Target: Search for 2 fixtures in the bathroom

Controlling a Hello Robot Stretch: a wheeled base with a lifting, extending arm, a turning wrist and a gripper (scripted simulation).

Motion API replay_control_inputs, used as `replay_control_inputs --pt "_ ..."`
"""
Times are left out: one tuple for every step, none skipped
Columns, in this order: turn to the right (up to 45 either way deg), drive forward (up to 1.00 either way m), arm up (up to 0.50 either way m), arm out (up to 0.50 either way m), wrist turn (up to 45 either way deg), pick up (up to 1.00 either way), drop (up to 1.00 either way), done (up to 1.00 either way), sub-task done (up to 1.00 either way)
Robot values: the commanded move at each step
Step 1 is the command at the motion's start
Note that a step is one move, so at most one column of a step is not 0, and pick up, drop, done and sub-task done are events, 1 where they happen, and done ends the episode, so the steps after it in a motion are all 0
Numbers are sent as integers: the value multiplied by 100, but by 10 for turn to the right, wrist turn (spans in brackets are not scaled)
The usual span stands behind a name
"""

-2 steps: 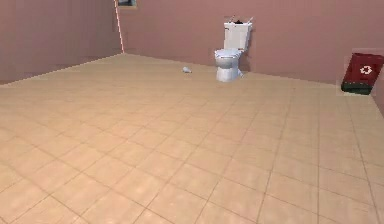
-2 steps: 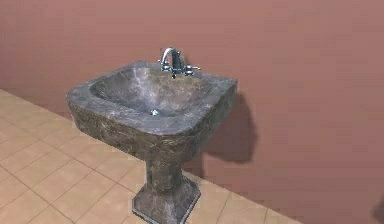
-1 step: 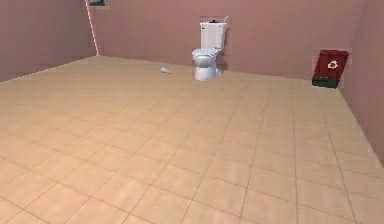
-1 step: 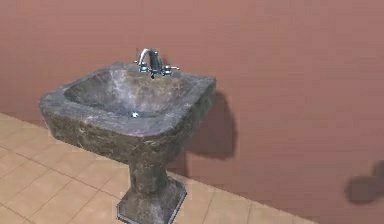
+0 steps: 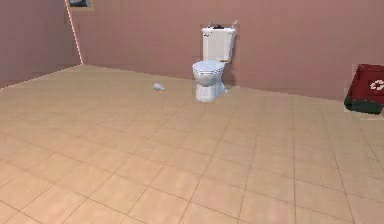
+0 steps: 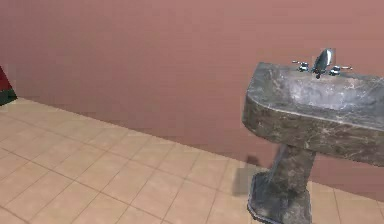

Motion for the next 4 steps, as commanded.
replay_control_inputs --pt "0 100 0 0 0 0 0 0 0" --pt "30 0 0 0 0 0 0 0 0" --pt "0 100 0 0 0 0 0 0 0" --pt "30 0 0 0 0 0 0 0 0"
